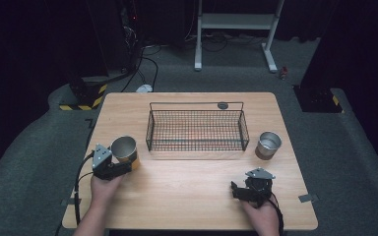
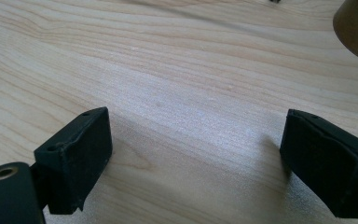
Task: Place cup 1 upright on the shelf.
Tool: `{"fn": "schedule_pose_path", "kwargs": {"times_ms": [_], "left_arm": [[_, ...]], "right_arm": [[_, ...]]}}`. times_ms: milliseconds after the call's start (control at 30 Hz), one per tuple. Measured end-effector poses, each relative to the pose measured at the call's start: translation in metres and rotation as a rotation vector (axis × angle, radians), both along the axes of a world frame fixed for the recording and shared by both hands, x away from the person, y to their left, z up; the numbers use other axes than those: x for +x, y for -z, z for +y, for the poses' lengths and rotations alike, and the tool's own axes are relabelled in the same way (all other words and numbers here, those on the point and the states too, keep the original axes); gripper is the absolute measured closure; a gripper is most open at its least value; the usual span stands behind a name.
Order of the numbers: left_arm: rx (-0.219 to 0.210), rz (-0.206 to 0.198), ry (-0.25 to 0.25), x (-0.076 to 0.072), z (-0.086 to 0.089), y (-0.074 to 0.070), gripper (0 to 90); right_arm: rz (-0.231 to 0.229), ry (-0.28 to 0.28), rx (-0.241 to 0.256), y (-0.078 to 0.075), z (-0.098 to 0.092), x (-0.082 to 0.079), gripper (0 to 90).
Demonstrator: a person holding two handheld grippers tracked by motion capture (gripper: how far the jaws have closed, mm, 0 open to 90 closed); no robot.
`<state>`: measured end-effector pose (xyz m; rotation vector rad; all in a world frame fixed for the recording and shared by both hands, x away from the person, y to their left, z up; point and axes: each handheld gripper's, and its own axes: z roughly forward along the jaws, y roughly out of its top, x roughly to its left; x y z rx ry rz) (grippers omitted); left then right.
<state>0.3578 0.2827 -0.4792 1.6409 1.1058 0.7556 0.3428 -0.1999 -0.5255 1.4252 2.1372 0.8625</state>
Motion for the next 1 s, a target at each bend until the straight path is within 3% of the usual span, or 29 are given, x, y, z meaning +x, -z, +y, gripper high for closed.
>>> {"fn": "schedule_pose_path", "kwargs": {"times_ms": [533, 667, 767, 1000], "left_arm": [[-0.011, -0.008, 0.066, -0.014, -0.021, -0.013, 14.2], [-0.018, -0.006, 0.071, -0.014, -0.03, -0.015, 14.2], [0.011, 0.006, 0.073, -0.012, -0.038, -0.017, 14.2], [0.003, 0.021, 0.086, -0.009, -0.053, -0.029, 14.2]], "right_arm": [[0.002, -0.008, 0.001, 0.0, -0.001, 0.001, 8.9], [0.002, -0.019, -0.003, 0.0, -0.003, 0.002, 9.3], [0.003, -0.028, -0.002, -0.001, -0.005, 0.003, 9.5], [0.003, -0.029, -0.003, -0.001, -0.015, 0.003, 9.5]]}}
